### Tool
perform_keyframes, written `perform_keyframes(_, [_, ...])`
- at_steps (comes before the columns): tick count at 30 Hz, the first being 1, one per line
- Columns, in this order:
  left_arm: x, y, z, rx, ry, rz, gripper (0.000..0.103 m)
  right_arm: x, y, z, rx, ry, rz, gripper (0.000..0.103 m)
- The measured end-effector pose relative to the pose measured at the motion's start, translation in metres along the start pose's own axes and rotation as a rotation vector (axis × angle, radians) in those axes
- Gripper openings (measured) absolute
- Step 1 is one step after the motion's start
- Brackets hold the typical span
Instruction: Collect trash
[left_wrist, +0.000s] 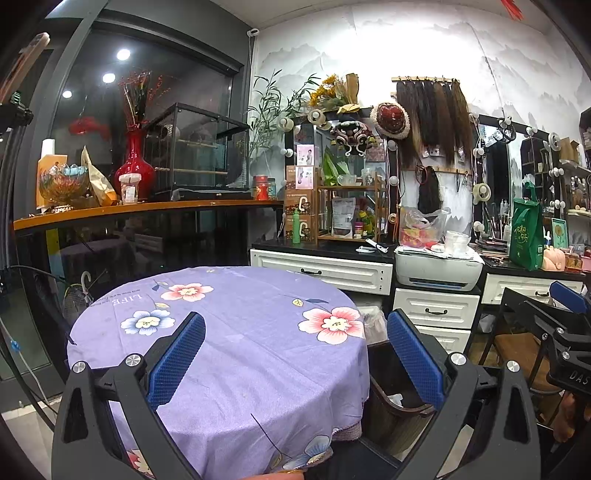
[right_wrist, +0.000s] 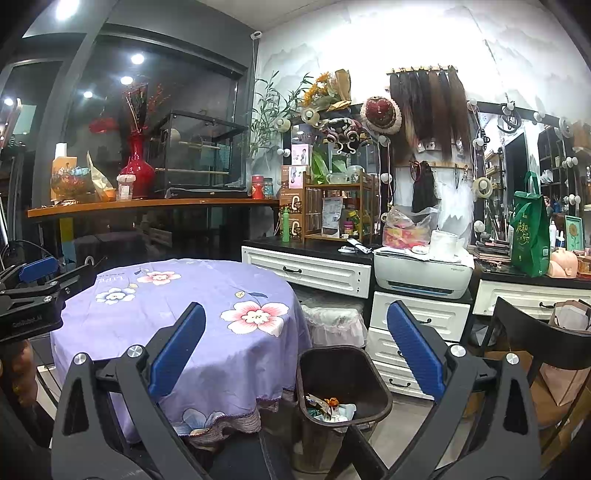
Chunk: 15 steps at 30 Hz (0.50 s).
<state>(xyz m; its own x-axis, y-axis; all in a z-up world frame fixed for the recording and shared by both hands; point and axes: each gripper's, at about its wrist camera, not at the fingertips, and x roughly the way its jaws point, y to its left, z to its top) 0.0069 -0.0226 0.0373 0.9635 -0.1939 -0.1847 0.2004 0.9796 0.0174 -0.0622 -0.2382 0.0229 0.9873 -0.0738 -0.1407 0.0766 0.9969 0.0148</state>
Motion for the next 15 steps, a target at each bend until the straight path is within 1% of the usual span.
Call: perform_keyframes(15, [0.0013, -0.0008, -0.0034, 0.004, 0.004, -0.003, 0.098, -0.0001, 0.0000, 0.0001, 0.001, -0.002, -0.002, 0.097])
